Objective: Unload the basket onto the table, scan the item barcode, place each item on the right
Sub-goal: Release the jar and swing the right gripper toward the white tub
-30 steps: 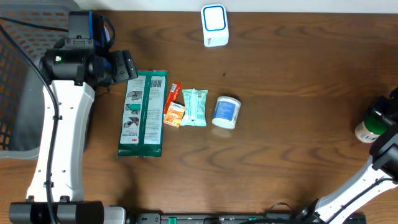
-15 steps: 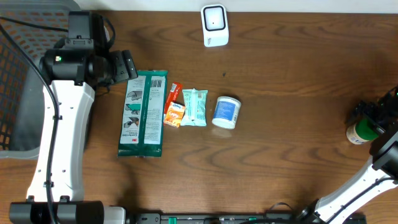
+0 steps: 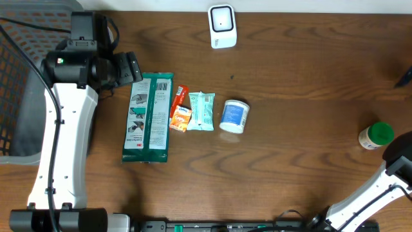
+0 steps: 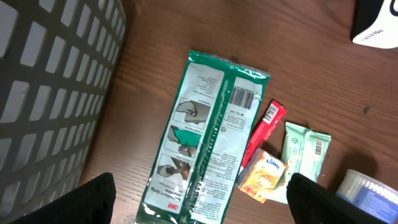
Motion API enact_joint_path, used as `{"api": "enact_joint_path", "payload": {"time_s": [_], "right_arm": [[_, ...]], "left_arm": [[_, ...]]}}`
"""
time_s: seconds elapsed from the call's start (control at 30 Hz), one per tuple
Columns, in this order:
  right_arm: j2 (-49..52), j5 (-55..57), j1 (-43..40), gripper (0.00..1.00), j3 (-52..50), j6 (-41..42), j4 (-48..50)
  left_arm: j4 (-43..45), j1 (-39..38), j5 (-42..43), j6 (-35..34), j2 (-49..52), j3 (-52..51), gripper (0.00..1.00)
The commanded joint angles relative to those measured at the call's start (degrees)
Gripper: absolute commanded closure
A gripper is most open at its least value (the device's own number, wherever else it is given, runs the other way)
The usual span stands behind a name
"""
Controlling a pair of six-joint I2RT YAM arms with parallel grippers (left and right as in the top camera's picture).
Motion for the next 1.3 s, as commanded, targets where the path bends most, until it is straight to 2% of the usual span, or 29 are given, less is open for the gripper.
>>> {"api": "enact_joint_path", "payload": {"time_s": [0.0,0.2,0.67,0.77,0.9,1.07,1.27], "right_arm": [[-0.50,-12.20,1.99,0.01,6.71,-1.49,-3.19],[-3.50,-18.18,9.55,0.01,6.97,-1.73,-3.17],[-3.41,-17.81,43.95,0.01,6.43,1.81,-1.53],[-2.93,-9.77,52.61,0.01,5.84,5.81,-0.09],[-2.60,0.66,60.02,0.01,2.64,12.50,3.63],[-2.60,2.40,64.06,0.01,-5.03,16.81,7.74],[-2.62,2.38,64.46,0.01,-18.32,22.93,12.46]], "left_arm": [[-0.09,0.17,0.37,0.33,0.44,-0.11,0.12],[-0.09,0.17,0.37,0.33,0.44,-0.11,0.12],[-0.09,0.17,0.37,0.33,0.44,-0.11,0.12],[-0.09,0.17,0.37,0.33,0.44,-0.11,0.12],[-0.09,0.17,0.37,0.33,0.44,-0.11,0.12],[-0.09,0.17,0.37,0.33,0.44,-0.09,0.12],[-0.09,0.17,0.37,0.33,0.44,-0.11,0.12]]}}
